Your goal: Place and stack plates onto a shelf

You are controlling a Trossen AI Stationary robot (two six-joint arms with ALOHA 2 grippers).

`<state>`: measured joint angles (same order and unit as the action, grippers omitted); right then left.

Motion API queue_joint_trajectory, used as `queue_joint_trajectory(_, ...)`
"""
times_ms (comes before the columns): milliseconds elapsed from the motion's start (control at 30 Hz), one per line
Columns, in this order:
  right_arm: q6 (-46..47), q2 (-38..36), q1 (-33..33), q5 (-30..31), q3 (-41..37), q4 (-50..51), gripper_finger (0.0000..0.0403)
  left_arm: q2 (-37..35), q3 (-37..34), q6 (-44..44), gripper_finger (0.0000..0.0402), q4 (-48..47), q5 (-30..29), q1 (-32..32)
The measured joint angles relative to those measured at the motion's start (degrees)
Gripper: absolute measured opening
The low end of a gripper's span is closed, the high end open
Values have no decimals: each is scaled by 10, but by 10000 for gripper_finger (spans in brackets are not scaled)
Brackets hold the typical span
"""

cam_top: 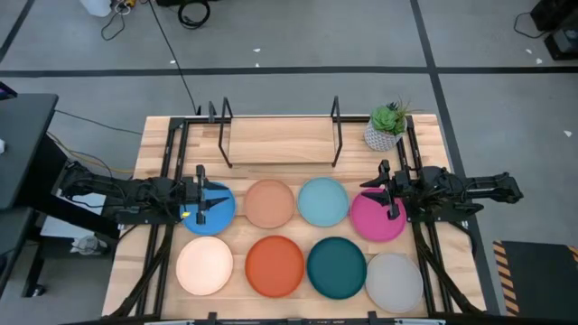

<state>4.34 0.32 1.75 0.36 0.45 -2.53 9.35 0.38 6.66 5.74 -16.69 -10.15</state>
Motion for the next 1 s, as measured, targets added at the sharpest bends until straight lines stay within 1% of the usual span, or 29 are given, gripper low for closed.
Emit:
queue_joint_trajectory(133, 0, 0, 0, 0, 0, 0, 130, 0, 0, 0, 141, 0, 0, 0)
queue_joint_trajectory(267, -44, 0, 0, 10, 0, -10, 130, 0, 0, -1, 141, 0, 0, 0)
queue_joint_trajectory(400, -114, 0, 0, 16, 0, -37, 130, 0, 0, -54, 141, 0, 0, 0)
queue_joint_trajectory(500, -132, 0, 0, 16, 0, -66, 130, 0, 0, -90, 141, 0, 0, 0)
queue_joint_trajectory(567, -131, 0, 0, 16, 0, -84, 130, 0, 0, -93, 141, 0, 0, 0)
queue_joint_trajectory(667, -107, 0, 0, 16, 0, -122, 130, 0, 0, -87, 141, 0, 0, 0)
queue_joint_trajectory(767, -39, 0, 0, 15, 0, -141, 130, 0, 0, -90, 141, 3, 0, 0)
queue_joint_trajectory(833, -2, 0, 0, 15, 0, -150, 130, 0, 0, -90, 141, 22, 0, 0)
queue_joint_trajectory(1000, 30, 1, 0, 2, 0, -156, 130, 0, 0, -90, 141, 50, 0, 0)
